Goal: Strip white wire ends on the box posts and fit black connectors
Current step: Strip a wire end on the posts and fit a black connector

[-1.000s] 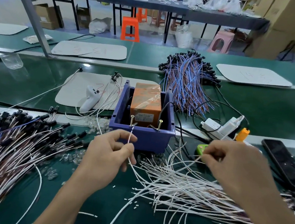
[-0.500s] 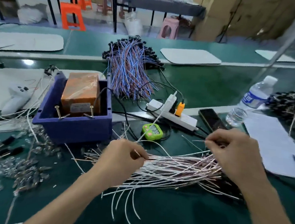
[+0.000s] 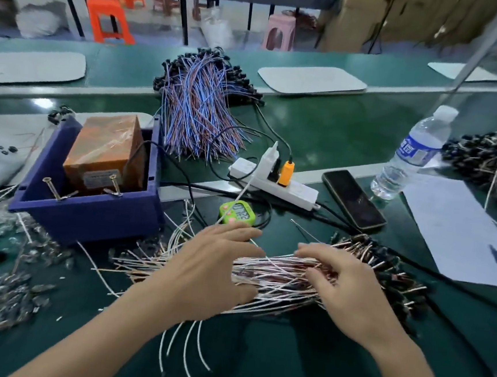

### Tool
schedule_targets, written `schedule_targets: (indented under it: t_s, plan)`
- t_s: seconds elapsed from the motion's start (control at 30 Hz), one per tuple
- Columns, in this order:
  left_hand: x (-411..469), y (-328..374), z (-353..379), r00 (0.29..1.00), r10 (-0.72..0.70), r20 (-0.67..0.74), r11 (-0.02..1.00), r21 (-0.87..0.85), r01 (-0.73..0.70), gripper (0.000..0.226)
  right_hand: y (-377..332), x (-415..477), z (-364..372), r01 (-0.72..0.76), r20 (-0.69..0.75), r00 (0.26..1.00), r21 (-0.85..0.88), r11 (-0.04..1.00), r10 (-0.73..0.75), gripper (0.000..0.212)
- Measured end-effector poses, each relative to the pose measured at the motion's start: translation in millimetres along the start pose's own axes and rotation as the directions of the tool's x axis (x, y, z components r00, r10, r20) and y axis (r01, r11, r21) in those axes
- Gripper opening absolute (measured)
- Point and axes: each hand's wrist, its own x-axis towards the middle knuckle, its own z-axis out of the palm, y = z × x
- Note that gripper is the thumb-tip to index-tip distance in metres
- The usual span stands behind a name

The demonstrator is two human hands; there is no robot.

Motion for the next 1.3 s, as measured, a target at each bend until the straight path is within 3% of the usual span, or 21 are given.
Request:
schedule_targets:
  t_s: [0.13,0.3,0.5,0.63,0.87,0.97,1.1,1.2,1.3]
  plan:
    - [23,8,21,0.978,0.016,0.209,0.997,0.065,-0.03,0.082,11,3,-26,-0.01,-0.029,1.0,-0.158,0.987,0.006,0.054]
    - [25,12,31,0.988,-0.029,0.148,0.99,0.142,0.008,0.053,26,6,-38,-0.025,0.176,0.981,-0.316,0.949,0.084,0.056]
    - [24,22,32,1.0,-0.02,-0.012,0.954,0.297,0.023,0.025,25,11,-31,-0.128,-0.063,0.991,-0.269,0.955,0.116,0.036]
    - [24,25,39,0.996,-0.045,-0.071,0.948,0.313,0.065,0.025,18,4,-12,-0.085,-0.124,0.992,-0.422,0.903,0.036,0.019]
    - [20,26,40,0.989,-0.09,-0.113,0.961,0.25,0.116,0.037,30,-3,-10,-0.194,-0.381,0.924,-0.53,0.825,-0.028,0.028]
    - [11,20,33,0.985,-0.094,-0.145,0.95,0.284,0.133,0.046,33,0,-6,-0.223,-0.423,0.906,-0.501,0.837,-0.012,0.027]
    - [-4,11,26,0.987,-0.082,-0.141,0.957,0.267,0.117,0.043,27,2,0,-0.293,-0.444,0.889,-0.355,0.888,0.116,0.038]
    - [-14,6,19,0.988,-0.092,-0.125,0.986,0.124,0.108,0.028,3,0,16,-0.156,-0.358,0.932,-0.259,0.953,0.055,0.046]
    - [-23,3,1,0.977,-0.129,-0.171,0.991,0.015,0.133,0.027,-34,-1,48,0.018,-0.213,0.975,-0.206,0.978,-0.063,0.046]
